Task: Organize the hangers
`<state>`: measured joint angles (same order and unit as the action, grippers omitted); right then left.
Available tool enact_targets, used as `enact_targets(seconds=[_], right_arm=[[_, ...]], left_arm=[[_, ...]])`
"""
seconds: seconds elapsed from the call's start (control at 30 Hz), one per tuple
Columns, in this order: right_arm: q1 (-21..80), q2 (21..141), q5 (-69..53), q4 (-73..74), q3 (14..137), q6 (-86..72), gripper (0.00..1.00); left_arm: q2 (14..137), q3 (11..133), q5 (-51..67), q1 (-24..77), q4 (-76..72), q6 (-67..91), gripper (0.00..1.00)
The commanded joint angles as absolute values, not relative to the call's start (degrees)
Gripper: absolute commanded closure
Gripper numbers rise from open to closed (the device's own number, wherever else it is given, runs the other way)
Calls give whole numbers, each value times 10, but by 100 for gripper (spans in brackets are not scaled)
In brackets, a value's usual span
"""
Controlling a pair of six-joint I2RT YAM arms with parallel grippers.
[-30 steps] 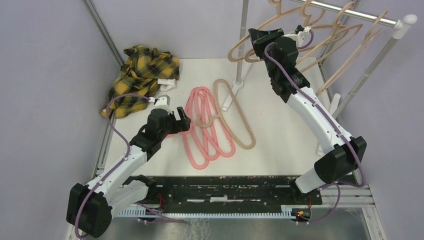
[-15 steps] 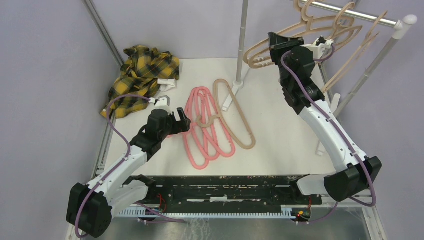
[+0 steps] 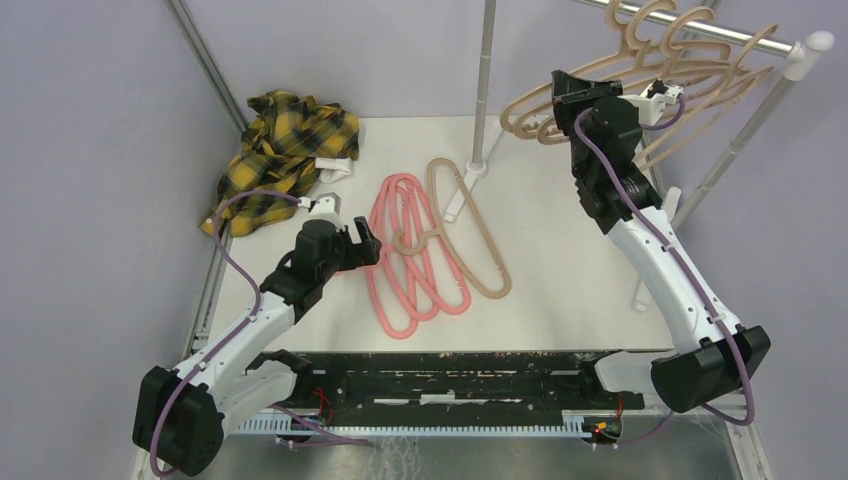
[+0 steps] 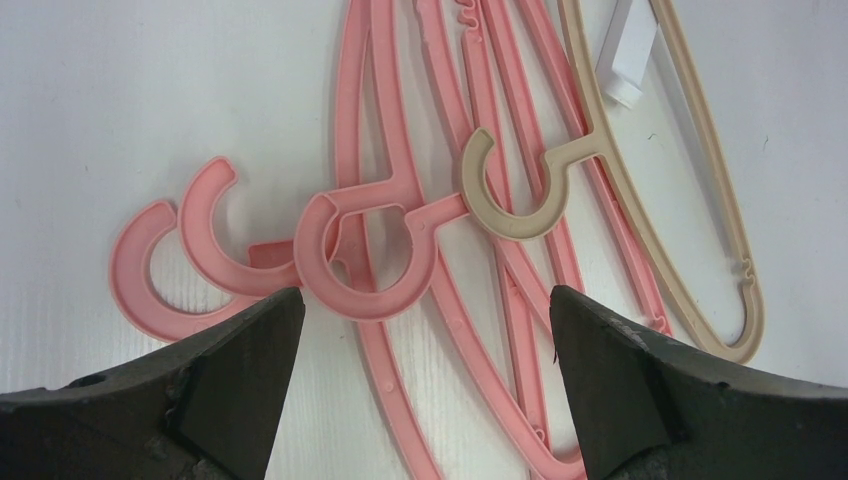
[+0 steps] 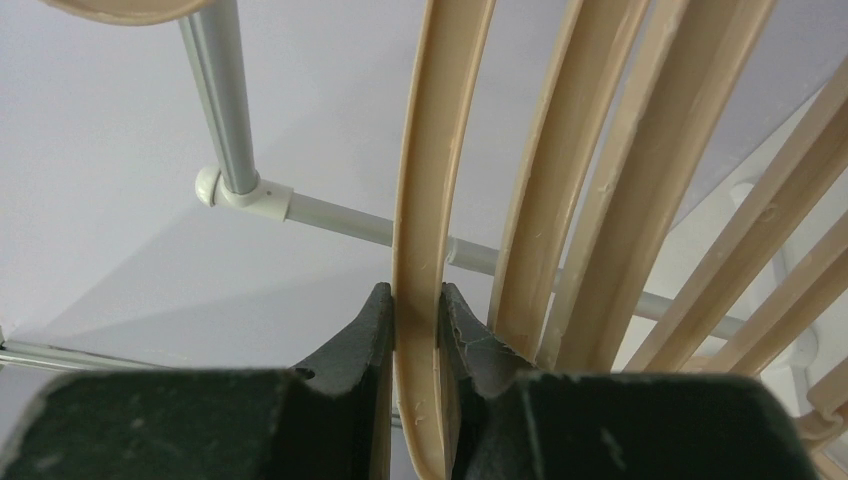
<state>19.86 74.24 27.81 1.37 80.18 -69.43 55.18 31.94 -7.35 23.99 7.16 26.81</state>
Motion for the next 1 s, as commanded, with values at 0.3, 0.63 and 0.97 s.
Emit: enact_targets(seconds=[0.3, 0.63, 0.97], right_arm=[[196, 777, 262, 66, 860, -739, 76], [198, 749, 260, 86, 865, -714, 40], [198, 644, 244, 118, 852, -631, 29]], left_arm=[[540, 318, -76, 240, 45, 290, 1], [548, 319, -73, 240, 43, 290, 1], [555, 317, -72, 240, 40, 292, 1]])
